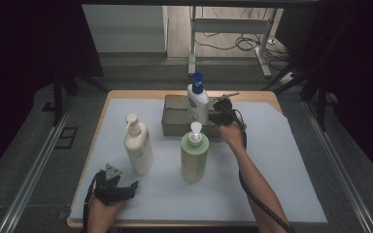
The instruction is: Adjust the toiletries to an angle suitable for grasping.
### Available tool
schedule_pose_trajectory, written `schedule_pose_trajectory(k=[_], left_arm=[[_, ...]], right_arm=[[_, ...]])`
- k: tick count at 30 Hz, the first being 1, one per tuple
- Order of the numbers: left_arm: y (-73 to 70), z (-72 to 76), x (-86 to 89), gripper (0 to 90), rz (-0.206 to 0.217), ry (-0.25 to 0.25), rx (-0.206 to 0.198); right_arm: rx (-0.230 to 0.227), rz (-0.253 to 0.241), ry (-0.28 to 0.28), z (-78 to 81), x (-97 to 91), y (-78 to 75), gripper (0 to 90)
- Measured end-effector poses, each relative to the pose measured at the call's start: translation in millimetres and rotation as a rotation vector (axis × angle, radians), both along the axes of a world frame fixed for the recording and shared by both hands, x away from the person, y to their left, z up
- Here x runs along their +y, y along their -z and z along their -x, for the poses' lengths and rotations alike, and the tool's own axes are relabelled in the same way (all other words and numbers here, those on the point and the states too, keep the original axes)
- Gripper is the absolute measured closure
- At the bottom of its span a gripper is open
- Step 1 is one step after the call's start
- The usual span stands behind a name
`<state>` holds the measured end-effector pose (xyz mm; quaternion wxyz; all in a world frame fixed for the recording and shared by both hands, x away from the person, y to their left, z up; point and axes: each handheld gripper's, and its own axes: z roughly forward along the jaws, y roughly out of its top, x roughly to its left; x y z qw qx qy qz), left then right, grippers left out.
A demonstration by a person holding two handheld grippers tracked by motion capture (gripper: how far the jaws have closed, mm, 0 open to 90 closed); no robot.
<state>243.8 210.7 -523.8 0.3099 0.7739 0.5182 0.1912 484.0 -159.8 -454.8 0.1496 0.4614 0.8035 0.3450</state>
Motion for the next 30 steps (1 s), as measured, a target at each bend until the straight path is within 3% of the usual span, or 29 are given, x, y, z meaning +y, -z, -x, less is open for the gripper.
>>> schedule_pose_trajectory(k=[12,30], left_arm=[[0.0,0.0,0.0,12.2,0.001,0.0,0.0],[0.0,0.0,0.1,12.2,0.0,0.0,0.0]], right_arm=[[0.022,0.017,-0.006,0.3,-0.2,2.3,88.8],[0.013,-0.015,-0.032,-5.3,14.3,-0.3,88.3]])
